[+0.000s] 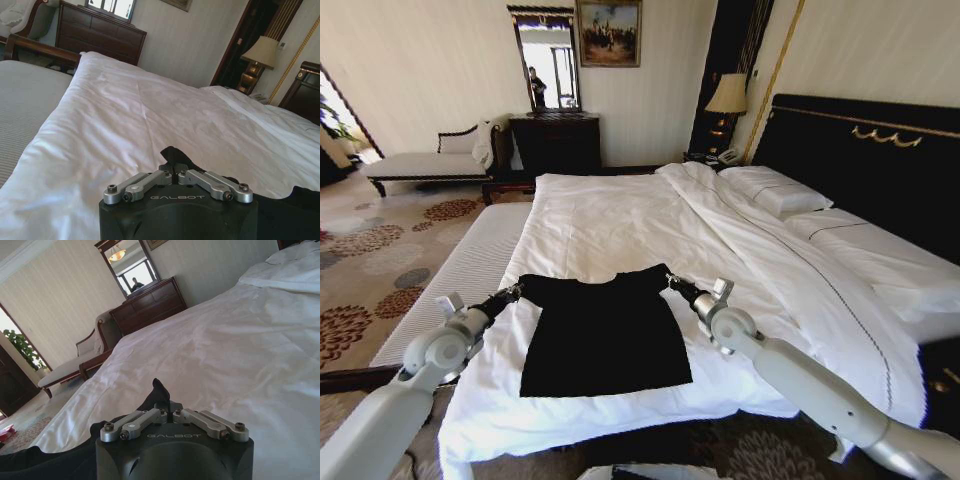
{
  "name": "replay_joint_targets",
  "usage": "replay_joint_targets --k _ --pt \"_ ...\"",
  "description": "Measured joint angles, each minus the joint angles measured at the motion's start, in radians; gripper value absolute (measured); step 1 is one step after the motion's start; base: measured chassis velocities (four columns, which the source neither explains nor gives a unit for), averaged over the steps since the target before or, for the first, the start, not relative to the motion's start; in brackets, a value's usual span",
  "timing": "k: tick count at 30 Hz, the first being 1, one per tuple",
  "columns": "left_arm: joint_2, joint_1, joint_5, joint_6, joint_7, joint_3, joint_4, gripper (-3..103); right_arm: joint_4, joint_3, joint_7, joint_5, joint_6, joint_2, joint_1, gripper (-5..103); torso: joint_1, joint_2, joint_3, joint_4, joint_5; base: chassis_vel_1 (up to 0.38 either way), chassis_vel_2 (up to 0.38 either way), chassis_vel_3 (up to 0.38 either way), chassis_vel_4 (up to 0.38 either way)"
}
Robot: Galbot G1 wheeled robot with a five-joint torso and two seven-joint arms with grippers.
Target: Fold the clothes on the bed.
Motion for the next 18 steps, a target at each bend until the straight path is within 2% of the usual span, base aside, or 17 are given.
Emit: replay_joint_targets --k 3,7,16,18 --pt "0.017 0.084 -0.001 0.001 -0.006 -0.04 -0.045 0 0.034 0.044 0.014 -0.002 0.005 -0.026 -0.082 0 0.0 0.0 0.0 0.0003 0.0 0.0 0.0 0.0 0.0" --pt "0.017 0.133 0.022 0.001 -0.009 -0.057 -0.058 0 0.042 0.078 0.016 -0.024 0.008 -0.039 -0.152 0 0.0 0.0 0.0 0.0 -0.0002 0.0 0.0 0.0 0.0" --pt "-0.01 0.22 0.076 0.002 -0.025 -0.057 -0.073 0 0.041 0.133 0.032 -0.057 0.015 -0.01 -0.268 0 0.0 0.0 0.0 0.0005 -0.0001 0.0 0.0 0.0 0.0" --pt "-0.014 0.238 0.096 -0.001 -0.032 -0.04 -0.084 0 0.054 0.141 0.033 -0.076 0.022 -0.01 -0.31 0 0.0 0.0 0.0 -0.0001 -0.0003 0.0 0.0 0.0 0.0"
